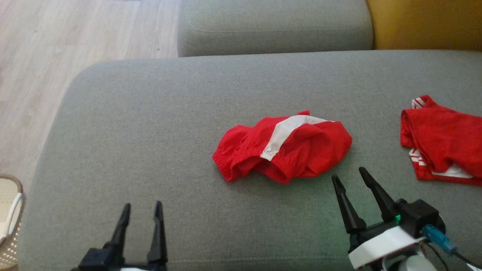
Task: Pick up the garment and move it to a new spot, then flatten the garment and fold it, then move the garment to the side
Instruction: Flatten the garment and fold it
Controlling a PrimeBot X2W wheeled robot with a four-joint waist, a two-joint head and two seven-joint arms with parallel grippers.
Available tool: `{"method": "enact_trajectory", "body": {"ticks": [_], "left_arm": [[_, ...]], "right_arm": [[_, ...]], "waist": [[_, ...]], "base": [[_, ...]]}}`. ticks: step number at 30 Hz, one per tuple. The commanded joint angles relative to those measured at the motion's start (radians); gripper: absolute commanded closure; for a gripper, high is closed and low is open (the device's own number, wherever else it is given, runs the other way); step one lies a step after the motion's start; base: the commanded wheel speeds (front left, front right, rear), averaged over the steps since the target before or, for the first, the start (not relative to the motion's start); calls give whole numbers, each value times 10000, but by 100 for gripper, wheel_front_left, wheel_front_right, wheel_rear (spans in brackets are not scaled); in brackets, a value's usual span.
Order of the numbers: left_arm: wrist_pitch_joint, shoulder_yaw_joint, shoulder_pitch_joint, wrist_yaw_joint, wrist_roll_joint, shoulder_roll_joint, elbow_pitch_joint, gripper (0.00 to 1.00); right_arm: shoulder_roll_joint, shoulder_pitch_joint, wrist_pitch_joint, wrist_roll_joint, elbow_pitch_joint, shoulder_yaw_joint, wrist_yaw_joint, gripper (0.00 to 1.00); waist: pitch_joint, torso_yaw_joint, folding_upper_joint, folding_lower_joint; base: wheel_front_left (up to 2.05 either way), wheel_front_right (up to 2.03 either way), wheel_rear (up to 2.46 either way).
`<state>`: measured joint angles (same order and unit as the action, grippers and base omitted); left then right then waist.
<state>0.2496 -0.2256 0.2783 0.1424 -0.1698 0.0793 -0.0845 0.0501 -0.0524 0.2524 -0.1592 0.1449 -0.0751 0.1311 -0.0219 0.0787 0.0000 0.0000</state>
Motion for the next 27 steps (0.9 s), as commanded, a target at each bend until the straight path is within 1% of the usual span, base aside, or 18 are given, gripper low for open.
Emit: {"method": "enact_trajectory", "body": {"ticks": [1,5,7,10,12,16,19,23,27], "left_arm": [[122,220,-624,-286,-373,-174,-148,0],[122,-154,-1132,-1124,-1236,-250,313,0],[122,-612,-1527,-1590,-1330,-260,674,0],[-12,-1105,-2217,-1968,-1534,-271,1255,0],[-199,-1402,-2713,-2136,-1838,-279,1568,0],[-566,-1939,-3600,-2347,-3231,-286,2024,0],[-959,-2389,-4172,-2457,-3968,-288,2323,0],[-1208,-2726,-4616,-2544,-4307,-288,2532,0],[-1290,-2855,-5055,-2592,-4428,-289,2825,0]], "right_arm": [[1,424,93,58,-372,-275,-4,0],[1,604,93,-56,-389,-258,-4,0],[1,779,93,-130,-450,-281,-4,0],[1,1019,93,-129,-579,-285,-4,0],[1,1149,93,-90,-661,-304,-4,0],[1,1418,93,-20,-786,-326,-4,0],[1,1578,93,-2,-883,-285,-4,0],[1,1698,93,-8,-941,-265,-4,0],[1,1829,93,-23,-984,-300,-4,0]], "waist": [[116,-98,0,0],[494,-329,0,0],[786,-477,0,0],[1191,-679,0,0],[1456,-804,0,0],[1926,-1068,0,0],[2171,-1230,0,0],[2339,-1357,0,0],[2497,-1503,0,0]], "base": [[0,0,0],[0,0,0],[0,0,0],[0,0,0],[0,0,0],[0,0,0],[0,0,0],[0,0,0],[0,0,0]]}}
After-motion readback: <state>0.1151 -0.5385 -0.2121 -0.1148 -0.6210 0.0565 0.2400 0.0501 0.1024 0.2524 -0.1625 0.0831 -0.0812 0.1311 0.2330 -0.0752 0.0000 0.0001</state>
